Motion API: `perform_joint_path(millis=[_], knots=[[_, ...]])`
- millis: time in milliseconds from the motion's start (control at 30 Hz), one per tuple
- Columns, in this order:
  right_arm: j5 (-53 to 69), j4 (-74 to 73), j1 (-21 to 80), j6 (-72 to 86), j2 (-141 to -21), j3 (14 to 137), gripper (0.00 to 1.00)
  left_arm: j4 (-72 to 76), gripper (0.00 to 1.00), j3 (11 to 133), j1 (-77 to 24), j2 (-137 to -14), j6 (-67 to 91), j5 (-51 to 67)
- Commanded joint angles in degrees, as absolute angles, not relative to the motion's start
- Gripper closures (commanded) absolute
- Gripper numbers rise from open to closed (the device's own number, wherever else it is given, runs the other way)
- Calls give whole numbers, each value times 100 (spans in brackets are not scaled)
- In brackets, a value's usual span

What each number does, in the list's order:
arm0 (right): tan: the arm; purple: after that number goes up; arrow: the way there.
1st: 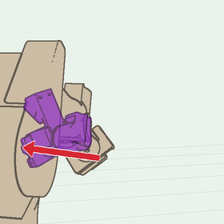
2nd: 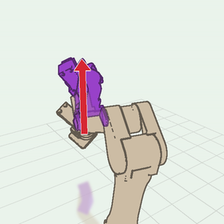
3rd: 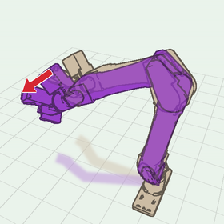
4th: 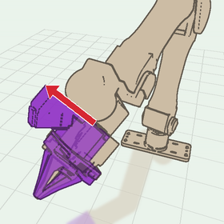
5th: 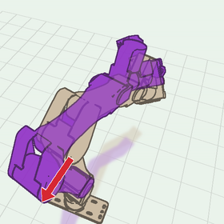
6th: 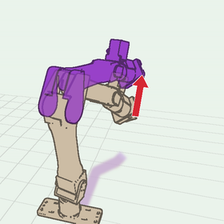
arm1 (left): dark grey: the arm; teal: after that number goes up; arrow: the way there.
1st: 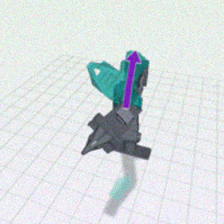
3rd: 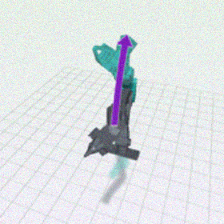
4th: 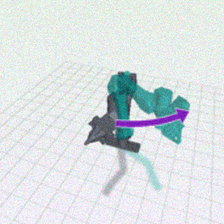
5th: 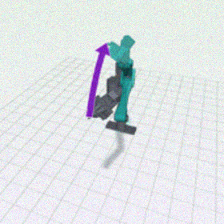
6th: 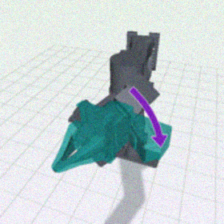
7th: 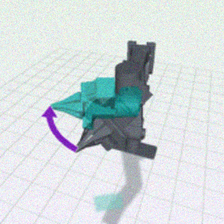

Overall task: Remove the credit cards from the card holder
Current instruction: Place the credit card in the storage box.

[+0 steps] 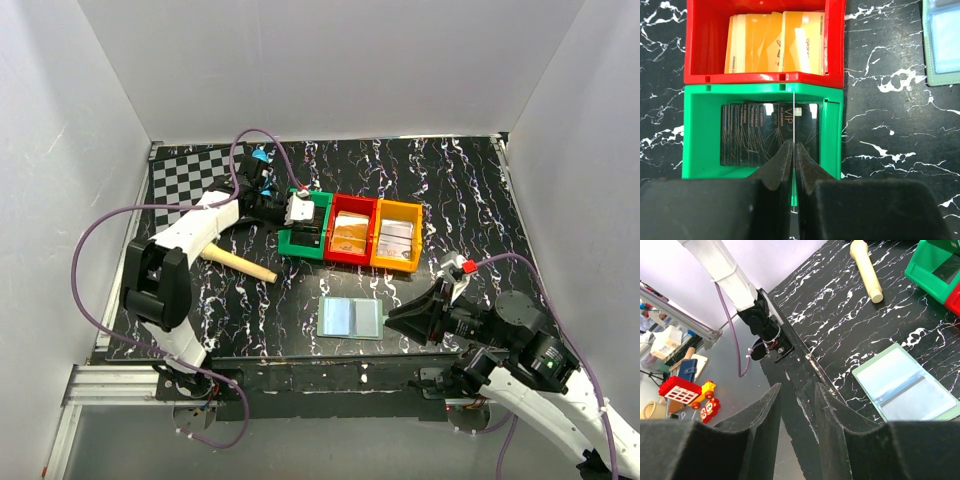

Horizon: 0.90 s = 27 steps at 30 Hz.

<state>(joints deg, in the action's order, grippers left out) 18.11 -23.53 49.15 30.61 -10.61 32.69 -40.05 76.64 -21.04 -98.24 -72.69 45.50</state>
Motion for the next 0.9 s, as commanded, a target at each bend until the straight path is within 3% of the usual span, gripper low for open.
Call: perform_joint_path(millis=[0, 867], knots=[[1890, -1890, 4922, 2918, -1125, 3138, 59, -3990, 100, 7866, -2074, -9922, -7471, 4395], [1890, -1573, 4922, 2962, -1274, 2857, 59, -3665, 100, 7893, -2074, -10872, -7550, 4456]])
